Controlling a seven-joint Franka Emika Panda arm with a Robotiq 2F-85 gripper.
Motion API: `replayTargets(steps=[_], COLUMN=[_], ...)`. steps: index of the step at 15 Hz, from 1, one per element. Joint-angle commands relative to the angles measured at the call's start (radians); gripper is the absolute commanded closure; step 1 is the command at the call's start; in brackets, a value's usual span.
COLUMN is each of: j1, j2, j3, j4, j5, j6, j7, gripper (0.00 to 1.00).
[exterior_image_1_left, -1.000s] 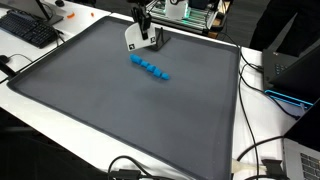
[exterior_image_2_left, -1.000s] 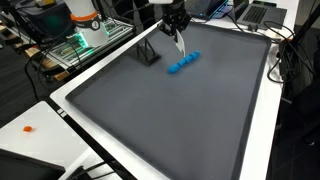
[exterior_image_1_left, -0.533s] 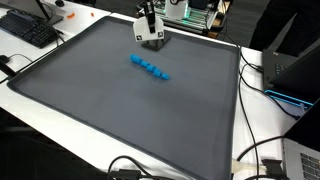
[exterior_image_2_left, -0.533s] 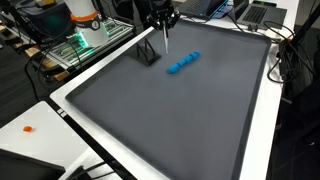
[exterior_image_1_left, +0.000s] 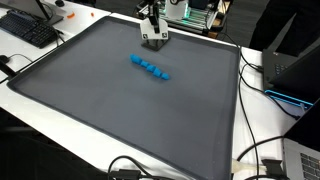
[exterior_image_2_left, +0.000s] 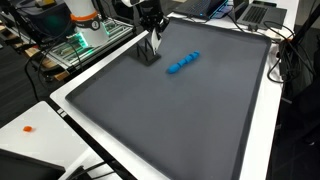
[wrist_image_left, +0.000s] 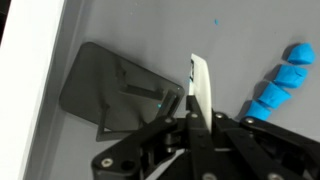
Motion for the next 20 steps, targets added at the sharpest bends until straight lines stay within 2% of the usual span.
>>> replayTargets(steps=[1,6,7,20], j1=[-0.004,-0.001,-0.002,-0.003], j2=[-0.016,0.014,0.042,0.120], j3=[0.010,0.008,0.007,0.001], j4=[-0.069,-0.108,-0.082,-0.083], j5=[0.056,0.072,0.070,0.039], j6=[0.096,0.206,0.210,0.271], j7=[0.076,0.161,0.177,0.302], gripper=[0.99,0.99,0.99,0.99])
